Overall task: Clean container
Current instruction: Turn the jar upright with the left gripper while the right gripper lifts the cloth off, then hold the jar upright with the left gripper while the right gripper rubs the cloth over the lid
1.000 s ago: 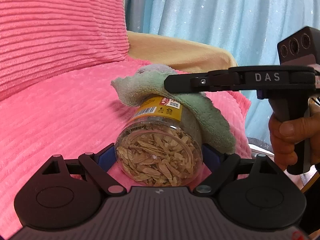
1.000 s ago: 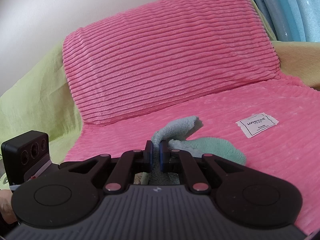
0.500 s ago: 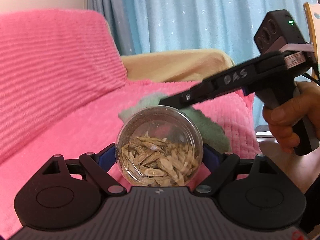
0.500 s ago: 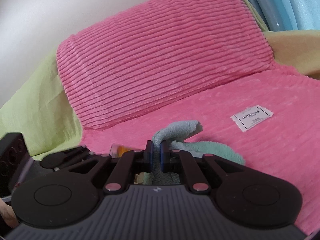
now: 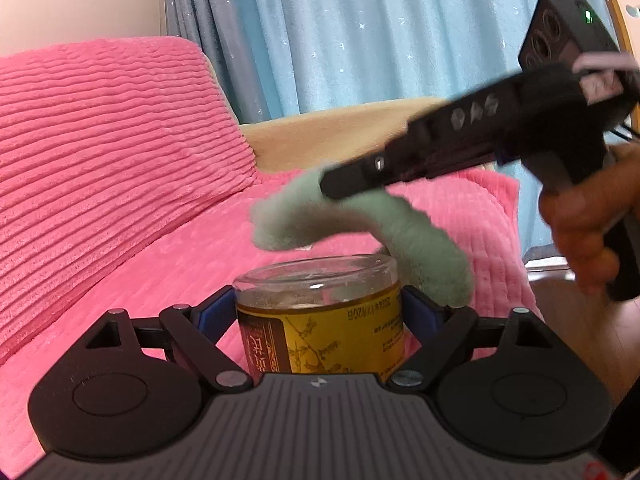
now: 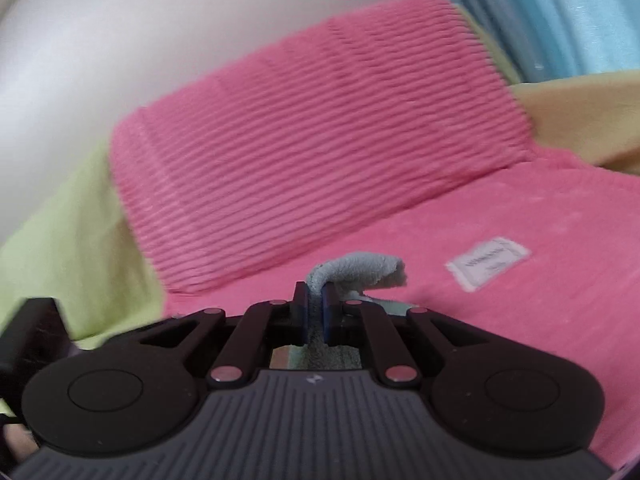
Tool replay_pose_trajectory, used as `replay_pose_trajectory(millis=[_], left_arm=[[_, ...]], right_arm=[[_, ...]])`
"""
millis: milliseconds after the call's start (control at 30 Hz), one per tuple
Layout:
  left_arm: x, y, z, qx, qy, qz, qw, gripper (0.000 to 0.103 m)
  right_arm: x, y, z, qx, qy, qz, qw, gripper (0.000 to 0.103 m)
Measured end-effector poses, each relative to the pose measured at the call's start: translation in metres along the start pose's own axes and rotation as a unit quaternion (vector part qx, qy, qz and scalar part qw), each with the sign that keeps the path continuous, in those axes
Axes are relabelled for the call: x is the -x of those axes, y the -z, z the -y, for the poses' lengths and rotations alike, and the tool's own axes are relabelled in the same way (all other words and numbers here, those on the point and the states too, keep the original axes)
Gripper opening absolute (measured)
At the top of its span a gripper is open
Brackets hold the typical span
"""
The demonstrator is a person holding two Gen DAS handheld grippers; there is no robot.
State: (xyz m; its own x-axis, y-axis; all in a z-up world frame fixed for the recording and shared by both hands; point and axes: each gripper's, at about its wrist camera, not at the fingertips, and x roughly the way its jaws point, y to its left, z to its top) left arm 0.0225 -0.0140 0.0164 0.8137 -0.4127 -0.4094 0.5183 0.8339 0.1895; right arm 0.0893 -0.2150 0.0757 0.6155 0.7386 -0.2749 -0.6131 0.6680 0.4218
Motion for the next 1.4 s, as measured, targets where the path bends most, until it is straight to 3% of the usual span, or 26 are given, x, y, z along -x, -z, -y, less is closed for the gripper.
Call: replay_pose_trajectory(millis=[200, 367, 467, 667, 800, 1100, 1300, 1400], left_arm=[[0.015, 0.010, -0.005, 0.001, 0.005, -0.005, 1.0000, 0.087], [0.011, 0.008, -0.004, 0.001, 0.008, -0.002, 1.0000, 0.087], [0.008, 0.005, 0.000, -0.008, 0.005, 0.000, 1.0000, 0.086], [0.009, 0.010, -0.001, -0.005, 0.007, 0.000, 1.0000, 0.086], [0.010, 0.013, -0.002, -0.002, 0.005, 0.001, 1.0000, 0.086], [0.011, 0.014, -0.008, 0.010, 0.009, 0.004, 0.9999, 0.086], [0.010, 0.012, -0.007, 0.001, 0.009, 0.003, 1.0000, 0.086], [0.010, 0.011, -0.006, 0.001, 0.008, 0.003, 1.0000, 0.086]], right_arm=[[-0.014, 0.010, -0.024, 0.041, -0.054, -0.056, 0.996, 0.006], [-0.020, 0.018, -0.032, 0.085, -0.012, -0.081, 0.993, 0.006], [-0.016, 0.015, -0.026, 0.060, -0.023, -0.096, 0.993, 0.006], [-0.015, 0.021, -0.036, 0.034, -0.098, -0.123, 0.987, 0.006], [-0.032, 0.025, -0.034, -0.008, -0.110, -0.116, 0.987, 0.006], [-0.043, 0.017, -0.036, 0.055, -0.023, -0.068, 0.996, 0.003], [-0.025, 0.019, -0.037, 0.071, -0.017, -0.088, 0.993, 0.004], [-0.018, 0.021, -0.039, 0.062, -0.043, -0.102, 0.992, 0.005]])
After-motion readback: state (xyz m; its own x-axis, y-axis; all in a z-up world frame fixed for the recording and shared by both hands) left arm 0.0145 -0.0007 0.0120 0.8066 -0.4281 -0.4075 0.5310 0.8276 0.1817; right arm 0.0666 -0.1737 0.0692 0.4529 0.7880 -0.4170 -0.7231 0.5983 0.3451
